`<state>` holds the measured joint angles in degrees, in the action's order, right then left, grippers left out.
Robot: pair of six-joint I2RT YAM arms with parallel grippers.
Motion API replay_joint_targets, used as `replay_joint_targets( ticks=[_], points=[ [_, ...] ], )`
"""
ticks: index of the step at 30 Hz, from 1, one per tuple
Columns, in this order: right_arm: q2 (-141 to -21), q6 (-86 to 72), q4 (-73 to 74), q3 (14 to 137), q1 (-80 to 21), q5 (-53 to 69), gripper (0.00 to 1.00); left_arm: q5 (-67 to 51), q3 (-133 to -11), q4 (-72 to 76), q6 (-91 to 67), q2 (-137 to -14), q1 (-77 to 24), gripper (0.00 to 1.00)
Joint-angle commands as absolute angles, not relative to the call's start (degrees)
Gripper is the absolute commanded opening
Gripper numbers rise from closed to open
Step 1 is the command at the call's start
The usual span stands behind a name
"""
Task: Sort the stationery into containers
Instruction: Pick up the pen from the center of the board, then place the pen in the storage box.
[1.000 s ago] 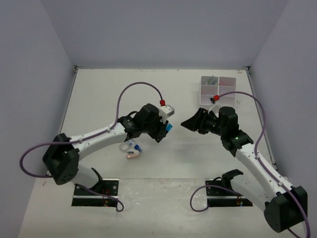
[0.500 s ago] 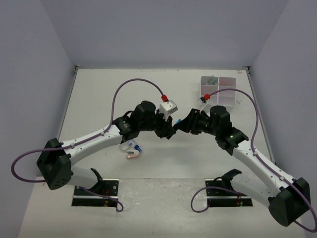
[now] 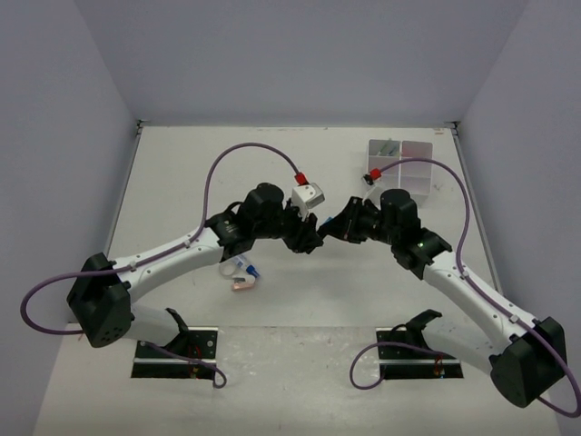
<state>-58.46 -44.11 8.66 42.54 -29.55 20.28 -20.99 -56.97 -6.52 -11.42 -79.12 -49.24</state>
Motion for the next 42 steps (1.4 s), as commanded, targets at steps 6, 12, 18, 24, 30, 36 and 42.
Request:
replay_joint_targets(
  ticks=[6,12,18,24,30,36,42],
  points=[
    [-60.9,-48.1,12.6,51.8,-13.3,-11.8,0.0,13.8,-64.7,-28.8,-18.3,-76.0,-50.0,1.0],
    [-69.2,-63.2,16.2,61.4,-11.2,-42.9,0.0,17.3,-64.4,-37.5,-18.9,-72.7,-50.1,1.0],
    [-84.1,-70.4,18.9,72.9,-7.3,-50.7,0.0,18.3,-59.9,-38.9,-17.9,-64.8,-50.1,1.0],
    [-93.2,-71.8,18.9,78.4,-3.9,-51.2,0.0,21.6,-57.4,-39.4,-17.8,-62.3,-50.0,1.0],
    [-98.8,-70.5,18.6,82.4,-2.1,-49.9,0.0,21.7,-56.7,-38.2,-17.1,-62.4,-50.0,1.0],
    [-100.3,-67.0,13.6,82.4,-2.0,-47.9,0.0,20.9,-55.7,-36.0,-16.3,-63.0,-50.0,1.0],
    [-104.6,-64.3,13.2,85.9,-1.6,-46.2,0.14,21.8,-55.7,-35.9,-16.4,-64.6,-50.1,1.0]
  ],
)
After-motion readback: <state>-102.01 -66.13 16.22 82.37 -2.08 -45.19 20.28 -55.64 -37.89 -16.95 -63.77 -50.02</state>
